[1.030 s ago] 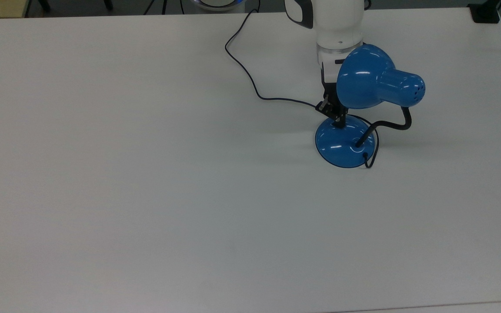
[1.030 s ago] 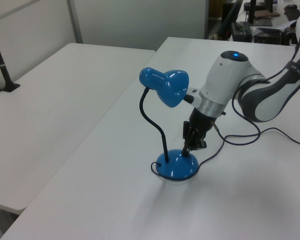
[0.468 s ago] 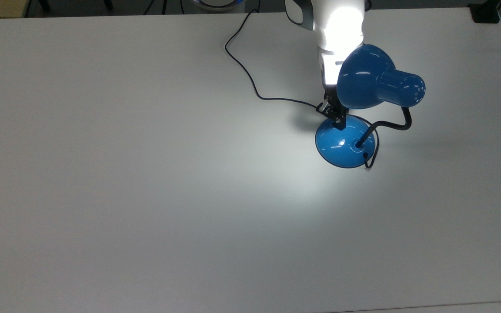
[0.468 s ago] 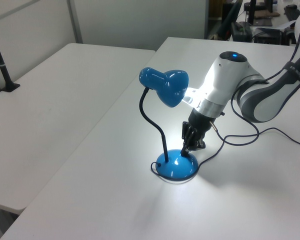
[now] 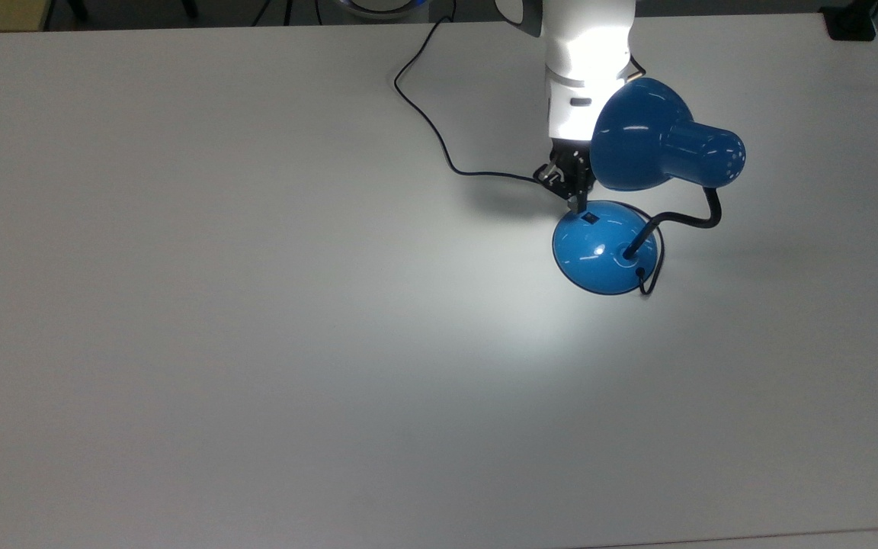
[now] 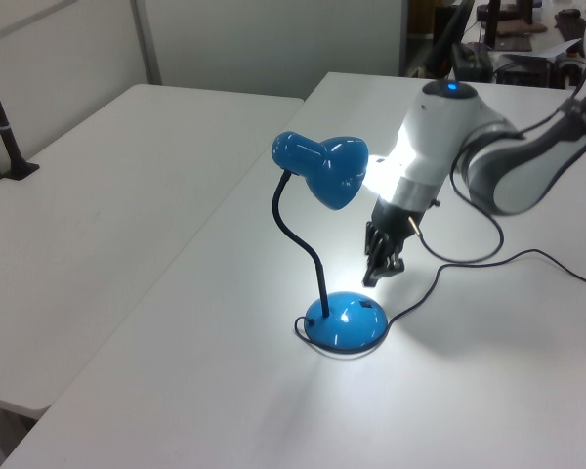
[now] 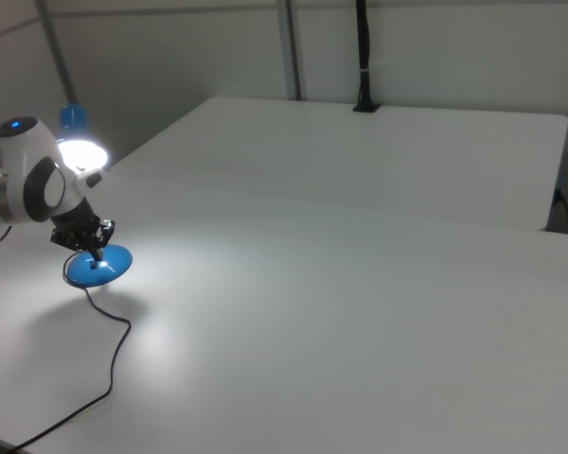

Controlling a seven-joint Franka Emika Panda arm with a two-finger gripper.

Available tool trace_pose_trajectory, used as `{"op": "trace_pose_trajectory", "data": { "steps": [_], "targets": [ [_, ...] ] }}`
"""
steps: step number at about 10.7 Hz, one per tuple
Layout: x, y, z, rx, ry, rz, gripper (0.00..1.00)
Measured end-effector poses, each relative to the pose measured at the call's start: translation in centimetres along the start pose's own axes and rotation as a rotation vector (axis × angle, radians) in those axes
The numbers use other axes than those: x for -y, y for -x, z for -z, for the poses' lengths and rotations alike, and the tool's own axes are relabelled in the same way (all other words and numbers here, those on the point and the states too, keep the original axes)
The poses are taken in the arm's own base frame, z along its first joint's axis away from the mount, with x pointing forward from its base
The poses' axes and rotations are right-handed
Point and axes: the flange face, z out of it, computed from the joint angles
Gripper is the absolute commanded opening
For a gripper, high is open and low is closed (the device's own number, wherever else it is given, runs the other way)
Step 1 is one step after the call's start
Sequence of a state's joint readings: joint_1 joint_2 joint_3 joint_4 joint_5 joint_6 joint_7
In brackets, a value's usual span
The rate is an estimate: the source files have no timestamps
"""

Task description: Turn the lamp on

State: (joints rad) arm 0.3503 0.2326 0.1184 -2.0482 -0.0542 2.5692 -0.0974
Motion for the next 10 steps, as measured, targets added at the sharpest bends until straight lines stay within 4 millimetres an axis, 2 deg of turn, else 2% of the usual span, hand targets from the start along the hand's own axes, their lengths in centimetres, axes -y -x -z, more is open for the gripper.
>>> {"op": "trace_pose_trajectory", "data": {
  "steps": [3,6,7,10],
  "targets": [
    [-4.4,2.3,3.5,0.162,0.019,-0.134,0.00],
    [-11.1,4.9,6.9,0.247,0.046,-0.280,0.00],
    [-13.4,5.2,8.7,0.263,0.053,-0.323,0.00],
    [-18.9,4.5,16.1,0.270,0.075,-0.424,0.06]
  ]
}}
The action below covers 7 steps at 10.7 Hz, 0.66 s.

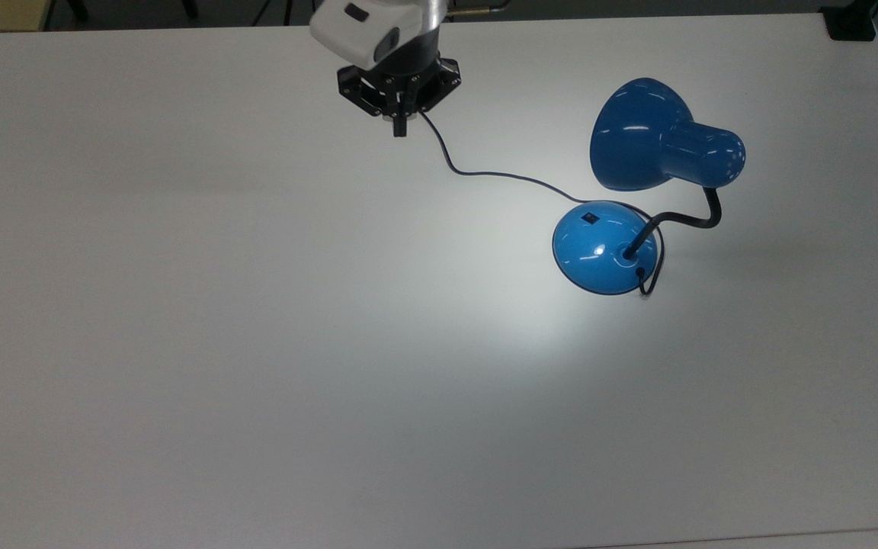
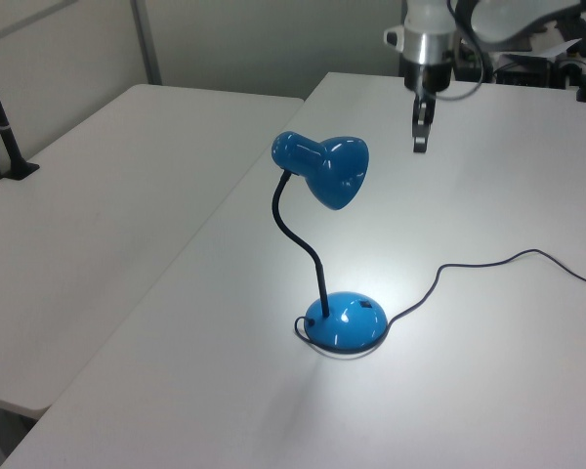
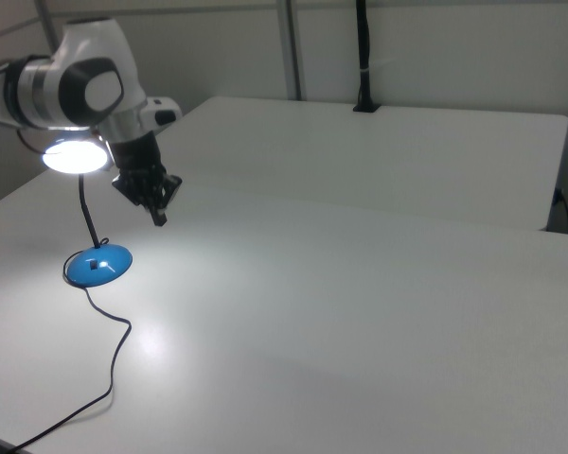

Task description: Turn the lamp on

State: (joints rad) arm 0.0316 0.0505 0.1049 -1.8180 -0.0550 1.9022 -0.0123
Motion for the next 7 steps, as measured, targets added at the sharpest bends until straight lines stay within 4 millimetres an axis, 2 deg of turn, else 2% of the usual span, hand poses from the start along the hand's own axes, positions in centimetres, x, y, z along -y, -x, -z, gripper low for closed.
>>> {"op": "trace_pose_trajectory", "data": {
  "steps": [3,5,6,7],
  "targets": [
    [-2.6,0.2,5.1,0.028,0.004,-0.067,0.26],
    [-4.2,0.7,7.9,0.045,0.005,-0.132,0.73],
    [-4.4,0.9,8.6,0.049,0.006,-0.151,0.81],
    [-4.5,0.9,8.8,0.048,0.006,-0.161,0.95]
  ]
}}
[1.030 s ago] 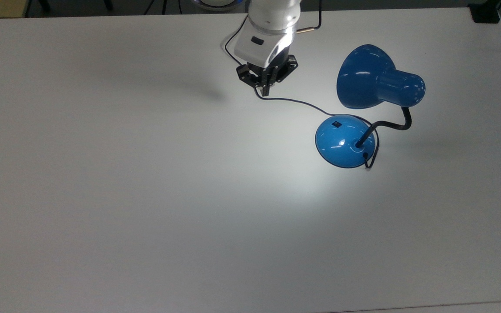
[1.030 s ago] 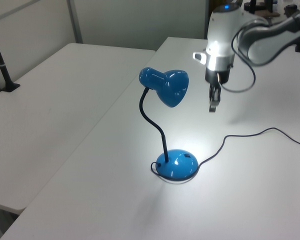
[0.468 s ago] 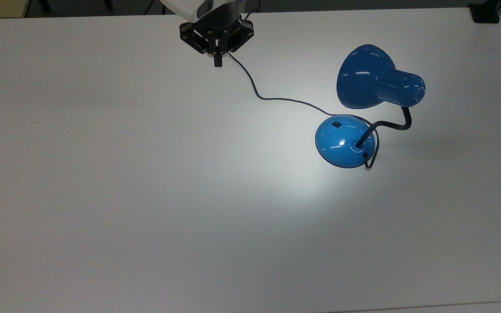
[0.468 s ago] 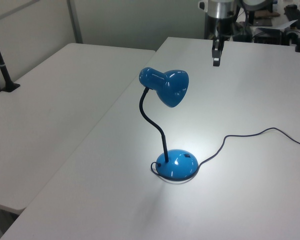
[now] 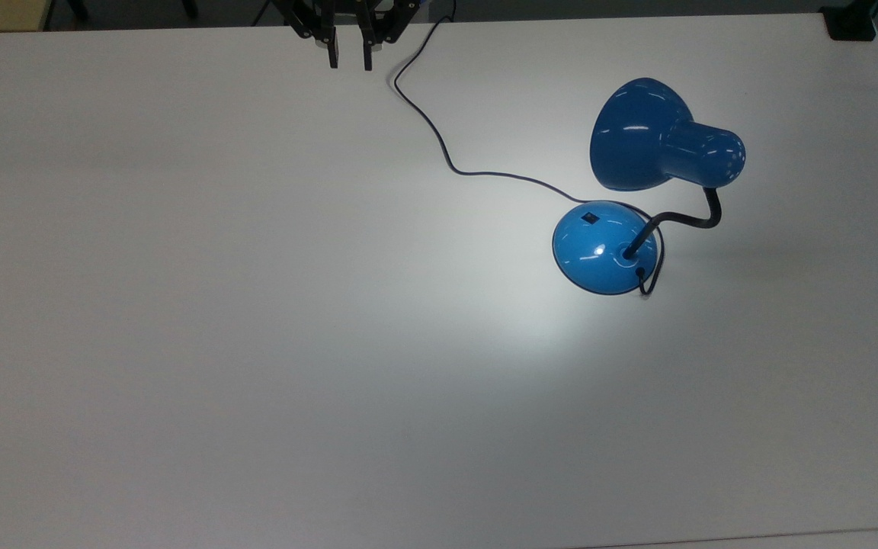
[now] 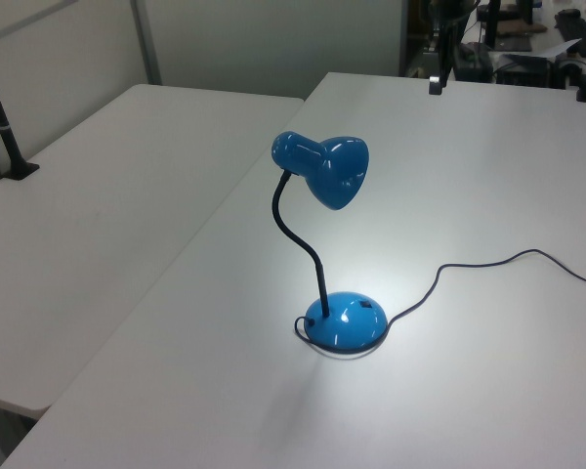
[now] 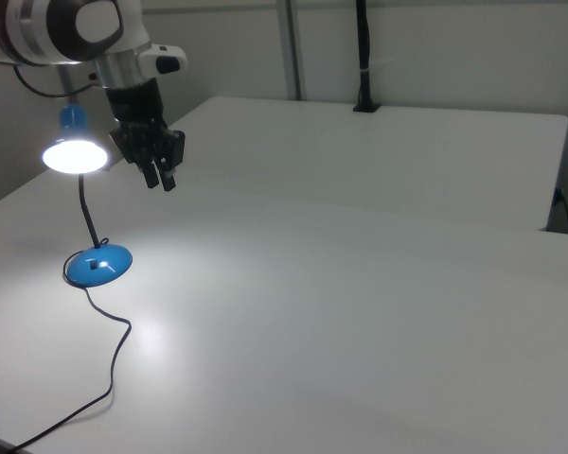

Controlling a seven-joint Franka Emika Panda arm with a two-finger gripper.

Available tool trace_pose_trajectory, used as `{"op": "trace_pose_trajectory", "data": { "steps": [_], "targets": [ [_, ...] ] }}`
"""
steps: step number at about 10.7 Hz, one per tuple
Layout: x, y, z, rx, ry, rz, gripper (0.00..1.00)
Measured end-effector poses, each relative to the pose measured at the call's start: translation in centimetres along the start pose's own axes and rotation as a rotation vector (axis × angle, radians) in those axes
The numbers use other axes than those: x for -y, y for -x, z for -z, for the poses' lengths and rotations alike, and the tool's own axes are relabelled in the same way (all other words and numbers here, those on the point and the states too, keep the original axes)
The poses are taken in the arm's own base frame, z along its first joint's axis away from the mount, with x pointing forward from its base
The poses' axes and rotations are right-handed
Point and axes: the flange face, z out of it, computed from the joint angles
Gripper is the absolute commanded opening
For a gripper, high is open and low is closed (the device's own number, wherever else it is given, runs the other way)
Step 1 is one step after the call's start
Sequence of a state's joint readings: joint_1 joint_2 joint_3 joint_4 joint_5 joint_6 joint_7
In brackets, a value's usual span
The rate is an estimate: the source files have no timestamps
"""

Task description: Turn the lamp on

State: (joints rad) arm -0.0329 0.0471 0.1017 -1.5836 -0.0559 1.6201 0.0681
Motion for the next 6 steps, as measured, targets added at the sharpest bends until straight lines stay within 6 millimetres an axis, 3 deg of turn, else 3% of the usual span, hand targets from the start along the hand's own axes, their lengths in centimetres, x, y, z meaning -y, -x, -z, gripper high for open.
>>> {"op": "trace_pose_trajectory", "data": {
  "steps": [1,6],
  "targets": [
    [0.0,0.0,0.0,0.000,0.001,-0.003,1.00],
    [-1.2,0.0,0.2,-0.005,0.044,-0.015,1.00]
  ]
}}
